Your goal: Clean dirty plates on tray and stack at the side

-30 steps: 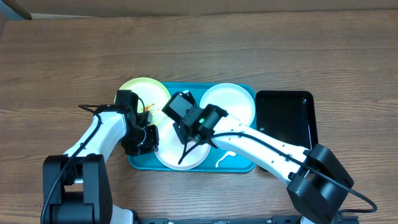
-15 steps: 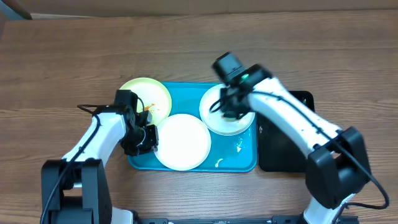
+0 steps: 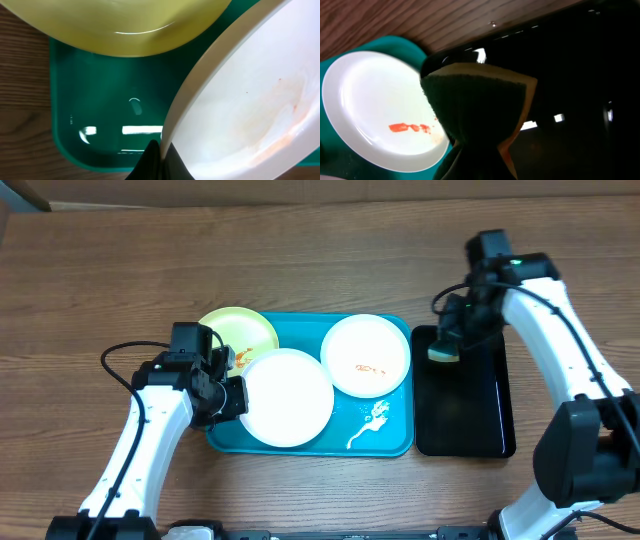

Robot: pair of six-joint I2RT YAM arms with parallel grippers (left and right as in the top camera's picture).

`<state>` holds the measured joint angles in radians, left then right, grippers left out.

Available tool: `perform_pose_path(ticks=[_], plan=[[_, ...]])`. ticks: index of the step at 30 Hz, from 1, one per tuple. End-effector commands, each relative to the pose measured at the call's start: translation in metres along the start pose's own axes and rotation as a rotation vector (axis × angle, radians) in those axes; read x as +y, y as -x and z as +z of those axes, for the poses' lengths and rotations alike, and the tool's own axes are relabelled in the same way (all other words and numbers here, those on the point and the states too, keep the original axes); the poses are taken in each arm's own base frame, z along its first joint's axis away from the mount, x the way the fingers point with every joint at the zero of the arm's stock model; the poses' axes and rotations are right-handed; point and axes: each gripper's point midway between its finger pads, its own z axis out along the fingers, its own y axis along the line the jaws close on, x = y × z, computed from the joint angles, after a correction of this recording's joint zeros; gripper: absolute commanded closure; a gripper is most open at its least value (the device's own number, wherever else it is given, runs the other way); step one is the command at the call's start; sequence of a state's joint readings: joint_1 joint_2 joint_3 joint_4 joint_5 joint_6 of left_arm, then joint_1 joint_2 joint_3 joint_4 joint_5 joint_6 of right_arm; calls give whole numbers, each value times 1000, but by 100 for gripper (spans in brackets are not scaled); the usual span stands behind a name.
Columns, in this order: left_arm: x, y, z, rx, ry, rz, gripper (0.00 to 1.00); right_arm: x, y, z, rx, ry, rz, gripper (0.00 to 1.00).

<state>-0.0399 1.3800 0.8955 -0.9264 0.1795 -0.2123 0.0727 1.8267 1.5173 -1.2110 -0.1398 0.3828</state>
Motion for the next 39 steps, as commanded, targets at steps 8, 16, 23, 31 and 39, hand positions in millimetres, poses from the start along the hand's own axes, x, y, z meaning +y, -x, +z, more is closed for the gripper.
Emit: perform_pose_path(ticks=[8,16,23,31,39], plan=[[5,24,-42,-227,215,29,96,-34,-22,10,-41,88,-17,96],[-4,38,-60,-334,352,103,96,-52,-36,68,-82,97,-21,96],[-9,43,-76,-443,526,200,96,-67,-64,99,-45,83,-6,96],[-21,48,-83,-509,560,248,96,-56,-62,87,-24,128,-8,96],[-36,57,-101,-606,624,318,96,-41,-28,22,-154,121,-36,96]])
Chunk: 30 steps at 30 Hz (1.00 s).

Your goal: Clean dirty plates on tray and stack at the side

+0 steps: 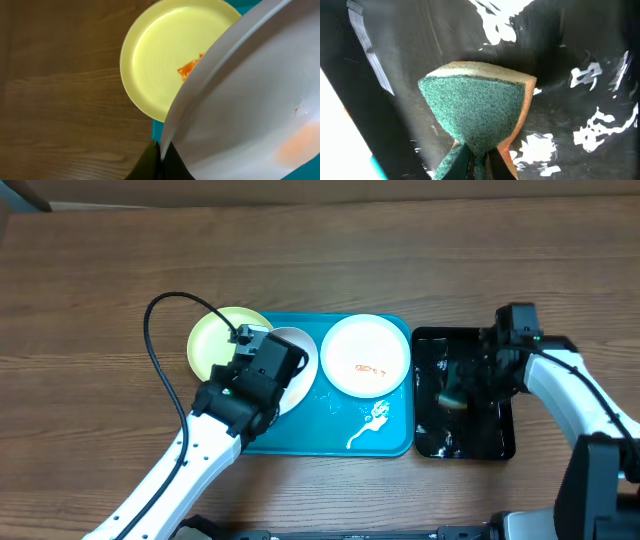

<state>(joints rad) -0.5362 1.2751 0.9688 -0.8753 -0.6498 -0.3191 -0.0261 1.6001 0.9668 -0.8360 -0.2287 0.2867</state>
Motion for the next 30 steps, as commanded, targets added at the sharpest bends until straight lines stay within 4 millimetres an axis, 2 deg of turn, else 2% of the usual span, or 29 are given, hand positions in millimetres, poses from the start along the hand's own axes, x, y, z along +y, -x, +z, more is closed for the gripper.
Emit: perform_pose_path(ticks=[1,5,10,14,19,25,30], plan=[[17,24,-18,-108,106,10,96,15,25,-34,-124,25,-33,96],[11,27,-25,-140,121,53,96,4,18,-28,-100,-20,-18,96],[6,25,-27,-141,112,74,96,-13,0,-4,-53,-58,-3,96],[10,27,-29,-153,144,80,96,-24,-13,18,-45,-66,28,96],[14,35,-36,-205,195,75,96,-29,-20,30,-48,-57,26,96],[12,40,-38,-228,195,52,96,-26,-13,30,-78,-44,19,96],[-1,34,-33,-194,104,23,96,-9,10,14,-129,-1,-5,96]])
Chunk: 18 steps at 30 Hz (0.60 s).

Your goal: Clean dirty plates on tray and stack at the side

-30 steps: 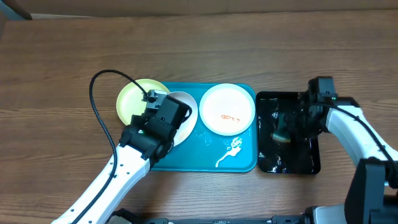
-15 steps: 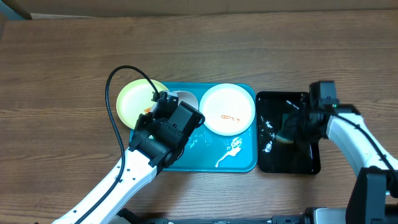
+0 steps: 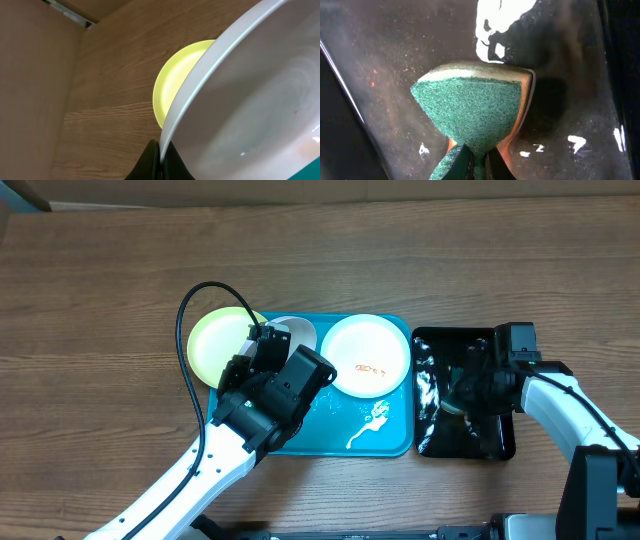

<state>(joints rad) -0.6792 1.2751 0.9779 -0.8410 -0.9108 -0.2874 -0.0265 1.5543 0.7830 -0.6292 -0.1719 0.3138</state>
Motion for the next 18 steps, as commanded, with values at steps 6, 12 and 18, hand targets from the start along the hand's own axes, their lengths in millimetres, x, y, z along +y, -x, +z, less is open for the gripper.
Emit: perform_pose_path(ticks=[6,12,18], plan=[[-23,-2,-6,93,-237,-117,96,38,41,-53,-32,73,-48,96],[-3,-6,-3,212,-282,-244,96,42,41,-79,-18,63,-81,96],[-12,-6,-7,319,-531,-331,96,34,42,-84,-35,26,-75,96]])
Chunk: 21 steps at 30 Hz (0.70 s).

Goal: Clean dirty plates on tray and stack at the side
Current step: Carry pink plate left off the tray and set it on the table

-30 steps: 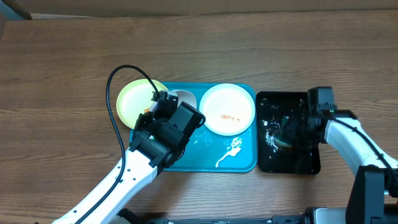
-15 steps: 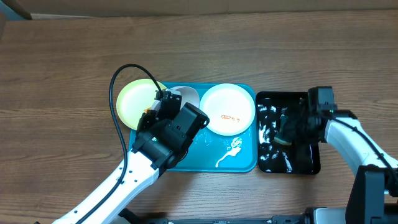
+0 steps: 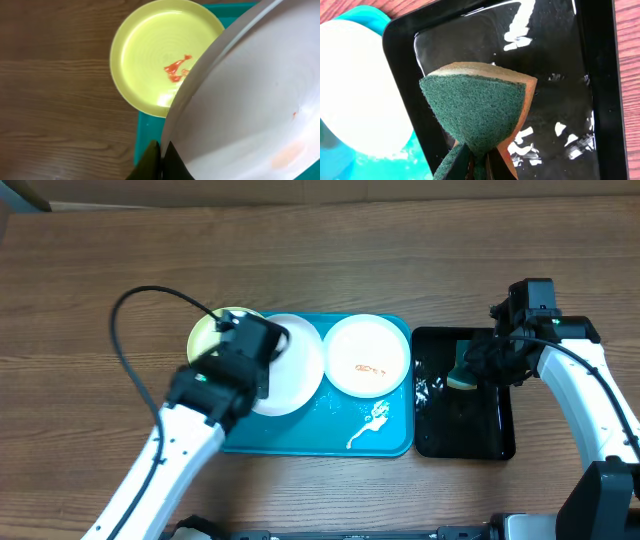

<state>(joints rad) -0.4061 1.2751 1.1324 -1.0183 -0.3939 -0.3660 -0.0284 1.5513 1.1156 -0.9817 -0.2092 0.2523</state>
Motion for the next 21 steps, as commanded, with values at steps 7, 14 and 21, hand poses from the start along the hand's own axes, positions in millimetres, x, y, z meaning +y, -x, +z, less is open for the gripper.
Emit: perform_pose_path(ticks=[7,14,21], plan=[[4,0,-1,139,-346,-234,96,1,13,-33,-131,-14,-36,96],[85,3,17,125,-257,-479,96,5,9,-56,-186,4,-53,96],[185,-10,36,85,-96,-845,96,1,0,-51,-149,-9,-67,96]])
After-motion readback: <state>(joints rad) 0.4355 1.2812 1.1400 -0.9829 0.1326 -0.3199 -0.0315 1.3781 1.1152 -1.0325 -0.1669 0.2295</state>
